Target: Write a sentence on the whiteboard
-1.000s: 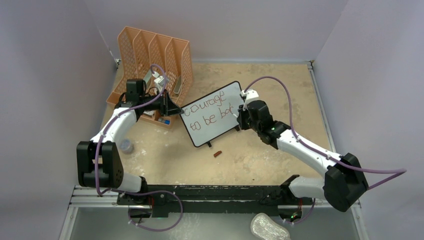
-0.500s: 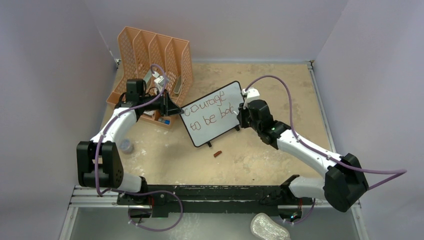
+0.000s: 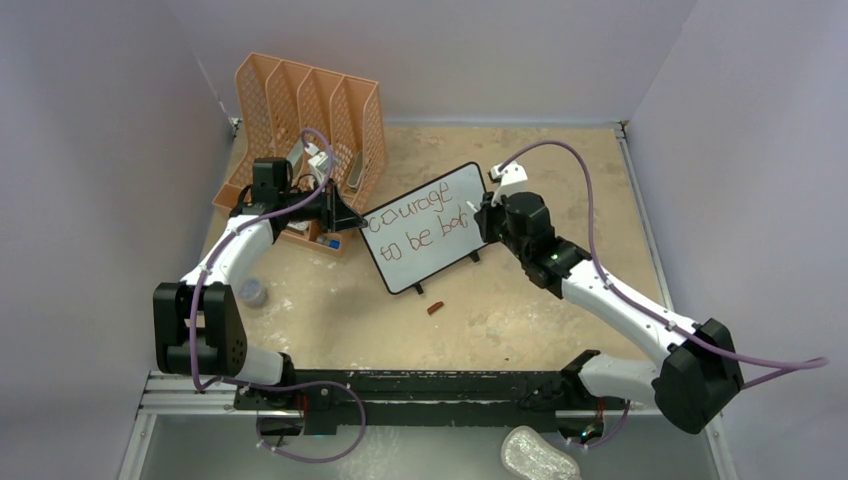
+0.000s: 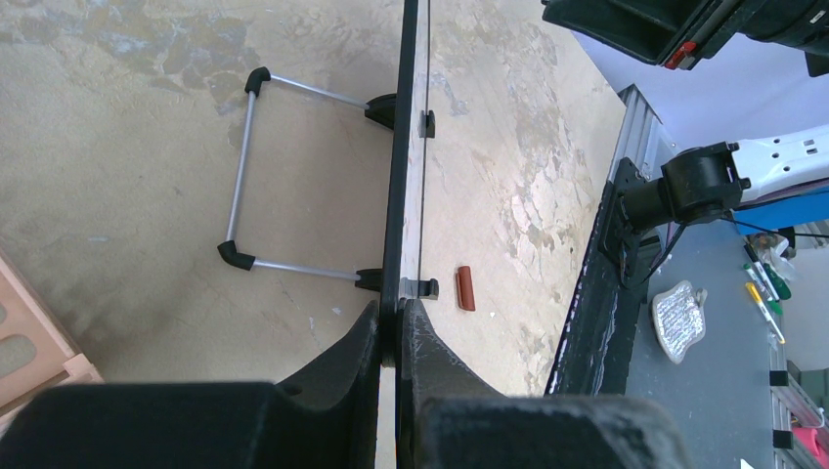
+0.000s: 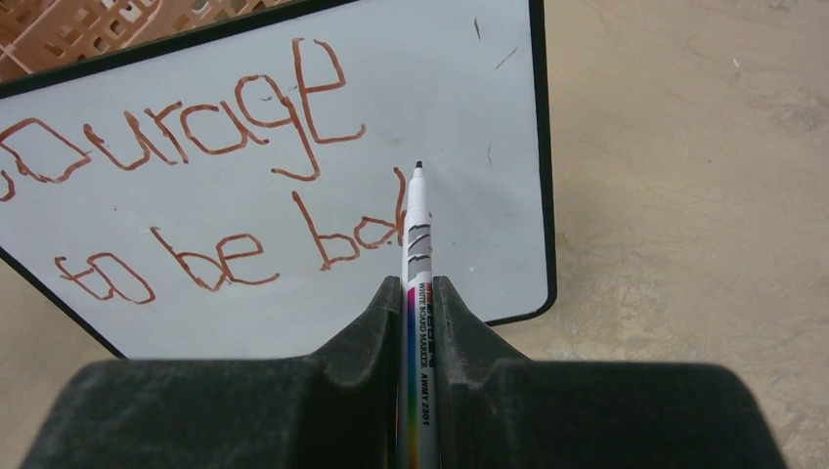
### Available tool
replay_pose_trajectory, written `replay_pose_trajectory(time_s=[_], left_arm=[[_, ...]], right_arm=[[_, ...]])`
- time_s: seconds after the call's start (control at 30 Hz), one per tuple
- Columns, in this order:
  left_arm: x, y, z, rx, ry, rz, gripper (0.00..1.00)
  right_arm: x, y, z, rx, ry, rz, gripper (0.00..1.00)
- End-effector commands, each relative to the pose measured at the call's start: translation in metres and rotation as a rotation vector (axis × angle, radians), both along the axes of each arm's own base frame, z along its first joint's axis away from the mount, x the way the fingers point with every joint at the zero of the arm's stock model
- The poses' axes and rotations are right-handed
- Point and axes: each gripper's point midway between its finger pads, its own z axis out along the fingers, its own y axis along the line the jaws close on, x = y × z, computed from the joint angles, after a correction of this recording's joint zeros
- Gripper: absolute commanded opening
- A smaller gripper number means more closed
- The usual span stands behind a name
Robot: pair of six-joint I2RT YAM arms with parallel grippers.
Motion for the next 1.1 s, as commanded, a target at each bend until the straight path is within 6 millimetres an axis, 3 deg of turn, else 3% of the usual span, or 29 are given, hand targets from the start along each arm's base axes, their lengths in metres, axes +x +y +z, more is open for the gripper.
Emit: replay_pose_trajectory(time_s=[0.0,0.3,0.57,1.07], left_arm=[[0.002,0.003,0.004,0.022,-0.042,0.018,0.00],[0.002,0.003,0.004,0.021,-0.041,0.018,0.00],[0.002,0.003,0.004,0.021,-0.041,0.018,0.00],[0.002,0.003,0.004,0.022,-0.045,0.018,0.00]], right_arm=[[0.017,0.007,0.035,0.031,-0.103,-0.010,0.00],[0.024,0.012,0.032,0.020,-0.102,-0.006,0.00],[0.025,0.012,0.017,-0.002,-0.073,-0.007,0.00],[0.014,0.008,-0.002,-0.028,-0.007,0.003,0.00]])
